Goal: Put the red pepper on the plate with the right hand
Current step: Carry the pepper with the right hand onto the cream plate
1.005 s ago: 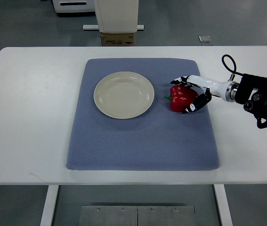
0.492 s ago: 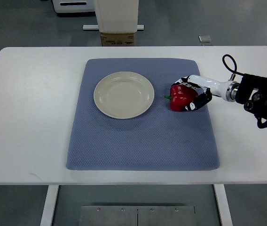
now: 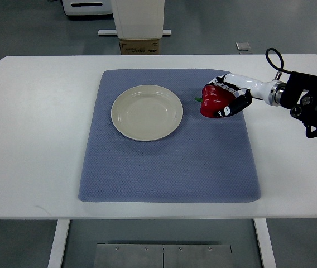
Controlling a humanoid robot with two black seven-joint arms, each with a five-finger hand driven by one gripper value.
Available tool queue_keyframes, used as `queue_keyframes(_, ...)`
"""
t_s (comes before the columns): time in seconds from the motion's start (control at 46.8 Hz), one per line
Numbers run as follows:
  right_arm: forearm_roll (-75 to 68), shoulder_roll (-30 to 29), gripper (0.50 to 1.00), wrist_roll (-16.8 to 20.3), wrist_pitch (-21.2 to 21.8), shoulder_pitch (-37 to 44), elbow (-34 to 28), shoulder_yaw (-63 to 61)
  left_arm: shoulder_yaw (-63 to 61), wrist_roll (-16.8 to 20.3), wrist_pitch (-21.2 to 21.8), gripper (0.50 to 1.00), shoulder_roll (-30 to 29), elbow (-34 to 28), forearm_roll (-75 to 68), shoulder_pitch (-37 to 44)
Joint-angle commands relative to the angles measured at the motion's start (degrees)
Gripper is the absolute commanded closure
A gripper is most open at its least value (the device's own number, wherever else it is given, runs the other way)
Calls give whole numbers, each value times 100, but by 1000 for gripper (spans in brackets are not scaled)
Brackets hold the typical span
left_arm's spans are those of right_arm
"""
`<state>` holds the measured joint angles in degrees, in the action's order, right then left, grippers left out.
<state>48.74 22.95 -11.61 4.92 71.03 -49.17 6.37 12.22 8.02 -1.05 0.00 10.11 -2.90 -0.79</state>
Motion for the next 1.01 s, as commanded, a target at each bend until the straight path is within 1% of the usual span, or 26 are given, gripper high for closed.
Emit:
queue_keyframes(0.0,-31,-36,1000,115,0,139,4,-13,0,-2,0,500,0,0,0,0)
queue_keyframes(0.128,-58,-264,1000,238,0,297,13,-22,0,-2,0,500,0,0,0,0)
queue_keyframes(0.299,-67,-738,1000,405,0,429,127,-48,0,-2,0,500,0,0,0,0)
queue_keyframes(0.599,-67,-1354,1000,458,0,464,320,-66,0,-2,0,500,0,0,0,0)
queue_keyframes(0.984,-76,-1960,1000,466,-9,455,312,-180,0,-2,0,500,0,0,-9,0)
